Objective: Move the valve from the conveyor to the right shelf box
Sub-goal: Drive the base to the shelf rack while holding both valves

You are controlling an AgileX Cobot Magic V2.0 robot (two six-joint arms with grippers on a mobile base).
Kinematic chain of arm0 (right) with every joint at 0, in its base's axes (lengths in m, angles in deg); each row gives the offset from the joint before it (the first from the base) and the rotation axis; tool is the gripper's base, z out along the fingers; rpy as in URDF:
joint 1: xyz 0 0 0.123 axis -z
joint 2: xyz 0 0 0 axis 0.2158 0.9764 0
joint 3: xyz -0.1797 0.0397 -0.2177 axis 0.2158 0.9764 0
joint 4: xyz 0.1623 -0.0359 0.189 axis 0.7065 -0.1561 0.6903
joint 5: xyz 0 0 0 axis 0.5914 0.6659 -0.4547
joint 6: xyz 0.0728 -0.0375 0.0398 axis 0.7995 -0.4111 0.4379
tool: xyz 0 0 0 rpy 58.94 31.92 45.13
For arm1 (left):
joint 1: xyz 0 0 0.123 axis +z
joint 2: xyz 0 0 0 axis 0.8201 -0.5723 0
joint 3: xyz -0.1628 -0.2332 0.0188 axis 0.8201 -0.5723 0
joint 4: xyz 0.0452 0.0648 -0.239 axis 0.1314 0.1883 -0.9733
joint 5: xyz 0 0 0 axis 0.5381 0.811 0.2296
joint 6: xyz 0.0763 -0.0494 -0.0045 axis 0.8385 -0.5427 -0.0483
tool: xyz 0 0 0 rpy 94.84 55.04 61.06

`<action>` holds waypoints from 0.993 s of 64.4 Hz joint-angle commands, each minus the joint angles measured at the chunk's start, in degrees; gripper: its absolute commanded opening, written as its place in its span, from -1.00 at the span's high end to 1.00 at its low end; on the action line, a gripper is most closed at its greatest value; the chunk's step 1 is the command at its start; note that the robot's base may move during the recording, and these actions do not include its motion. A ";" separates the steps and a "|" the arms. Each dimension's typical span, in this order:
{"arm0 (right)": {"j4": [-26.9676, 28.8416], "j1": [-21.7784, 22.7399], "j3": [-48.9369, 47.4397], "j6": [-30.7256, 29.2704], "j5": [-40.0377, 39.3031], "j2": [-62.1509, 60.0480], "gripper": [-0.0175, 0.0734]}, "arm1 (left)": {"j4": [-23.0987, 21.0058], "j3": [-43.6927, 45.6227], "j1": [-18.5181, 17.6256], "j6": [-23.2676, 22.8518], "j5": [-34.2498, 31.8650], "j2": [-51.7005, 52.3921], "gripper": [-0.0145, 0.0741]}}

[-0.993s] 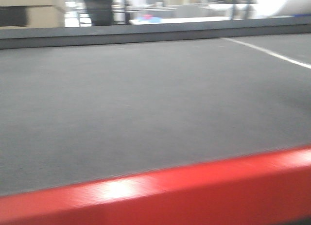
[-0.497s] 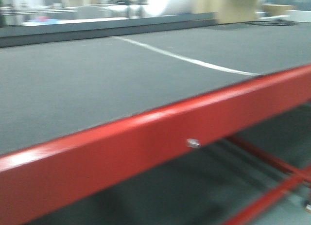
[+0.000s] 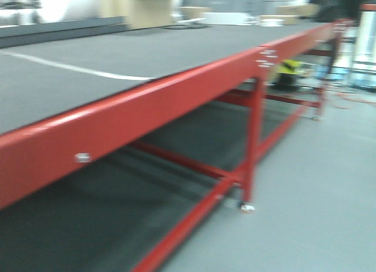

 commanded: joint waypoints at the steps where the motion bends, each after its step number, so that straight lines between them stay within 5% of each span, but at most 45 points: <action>1: -0.19 0.21 -1.00 -0.22 -3.86 -0.70 0.95 | -0.60 0.61 -0.24 -0.17 -3.03 0.92 0.92; 64: -0.19 0.21 -1.00 -0.22 -3.86 -0.70 0.95 | -0.60 0.61 -0.24 -0.17 -3.03 0.92 0.92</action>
